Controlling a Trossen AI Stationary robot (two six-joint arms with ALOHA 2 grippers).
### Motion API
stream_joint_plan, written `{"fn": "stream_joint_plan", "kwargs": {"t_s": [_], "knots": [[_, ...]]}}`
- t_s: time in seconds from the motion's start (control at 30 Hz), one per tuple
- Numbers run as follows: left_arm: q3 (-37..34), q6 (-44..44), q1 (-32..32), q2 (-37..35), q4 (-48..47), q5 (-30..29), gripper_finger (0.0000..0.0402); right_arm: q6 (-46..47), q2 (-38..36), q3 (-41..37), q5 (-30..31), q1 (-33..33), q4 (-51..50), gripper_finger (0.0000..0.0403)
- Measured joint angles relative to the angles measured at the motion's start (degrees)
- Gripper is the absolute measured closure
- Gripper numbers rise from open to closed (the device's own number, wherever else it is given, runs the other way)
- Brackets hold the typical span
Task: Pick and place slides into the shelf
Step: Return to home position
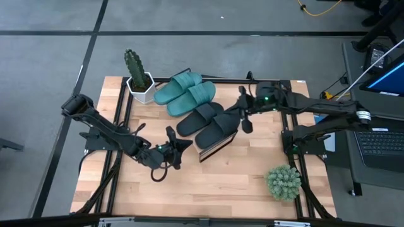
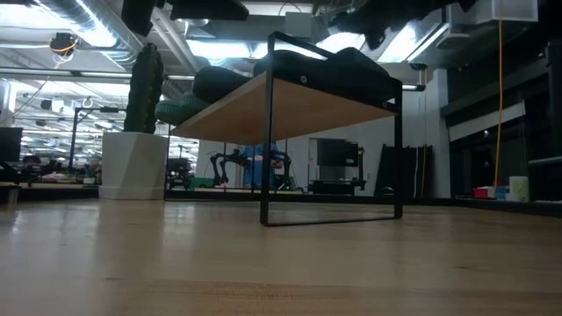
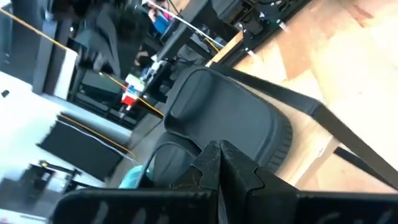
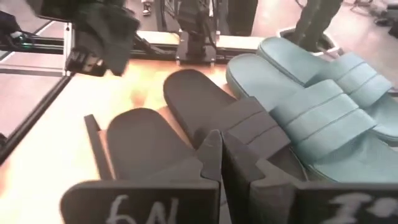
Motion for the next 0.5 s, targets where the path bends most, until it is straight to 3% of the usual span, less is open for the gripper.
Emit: {"fn": "stream_joint_plan", "kwargs": {"t_s": [0.17,0.33,0.5], "knots": [[-0.04,-3.32,2.75,-3.68,-3.68,2.39,0.0401,0.13,-4.95,0.0,7.4,3.81,-4.25,0.0397],[-0.04,-9.25,7.83,-11.09,-9.62,15.61,0.0401,0.82,-8.62,-2.64,9.69,8.22,-6.05,0.0397],[-0.04,-11.17,13.1,-17.07,-14.37,22.98,0.0401,1.91,-12.8,-7.8,13.77,11.54,-4.25,0.0397]]}}
